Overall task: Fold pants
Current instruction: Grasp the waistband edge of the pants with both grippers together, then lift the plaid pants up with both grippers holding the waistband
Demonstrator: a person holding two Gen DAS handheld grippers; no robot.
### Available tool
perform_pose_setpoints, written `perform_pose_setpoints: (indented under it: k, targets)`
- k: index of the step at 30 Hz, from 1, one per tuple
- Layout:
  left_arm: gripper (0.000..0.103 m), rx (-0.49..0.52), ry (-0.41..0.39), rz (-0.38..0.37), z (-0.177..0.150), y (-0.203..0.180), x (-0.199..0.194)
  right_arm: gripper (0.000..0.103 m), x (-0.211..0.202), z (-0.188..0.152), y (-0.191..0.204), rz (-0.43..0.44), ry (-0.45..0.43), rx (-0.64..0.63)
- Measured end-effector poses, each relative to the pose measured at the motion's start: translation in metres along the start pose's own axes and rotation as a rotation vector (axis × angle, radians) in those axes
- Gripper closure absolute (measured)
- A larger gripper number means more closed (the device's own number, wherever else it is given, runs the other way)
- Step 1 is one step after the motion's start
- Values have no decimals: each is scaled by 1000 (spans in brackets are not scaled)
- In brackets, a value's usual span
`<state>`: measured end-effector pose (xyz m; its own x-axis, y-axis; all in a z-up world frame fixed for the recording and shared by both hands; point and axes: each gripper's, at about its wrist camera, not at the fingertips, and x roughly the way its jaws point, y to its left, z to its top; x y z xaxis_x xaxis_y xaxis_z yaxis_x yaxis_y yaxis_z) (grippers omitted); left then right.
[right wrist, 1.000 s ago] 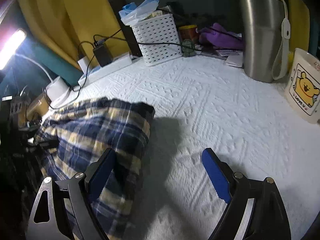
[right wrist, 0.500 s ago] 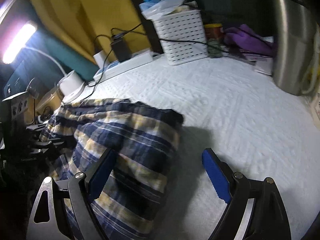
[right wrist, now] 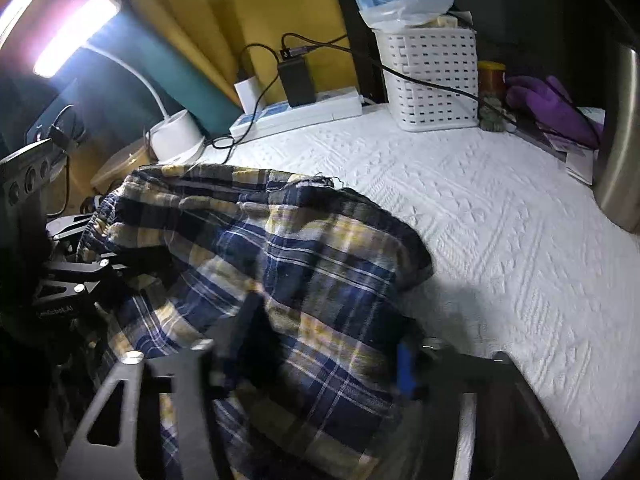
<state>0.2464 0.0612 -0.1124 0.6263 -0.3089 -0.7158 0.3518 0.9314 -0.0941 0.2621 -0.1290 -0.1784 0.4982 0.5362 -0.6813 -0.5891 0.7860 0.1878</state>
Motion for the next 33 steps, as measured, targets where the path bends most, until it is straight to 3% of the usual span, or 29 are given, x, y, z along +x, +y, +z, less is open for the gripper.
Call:
perform_pose_setpoints:
  k: [4,33]
  targets:
    - [71,13,-22,15,2,-5,-12,67,-12,-5,4,21,-48,4]
    - [71,94,-290,71,-14,-65,-142,68,-140,-27,73,-39,-296,-55]
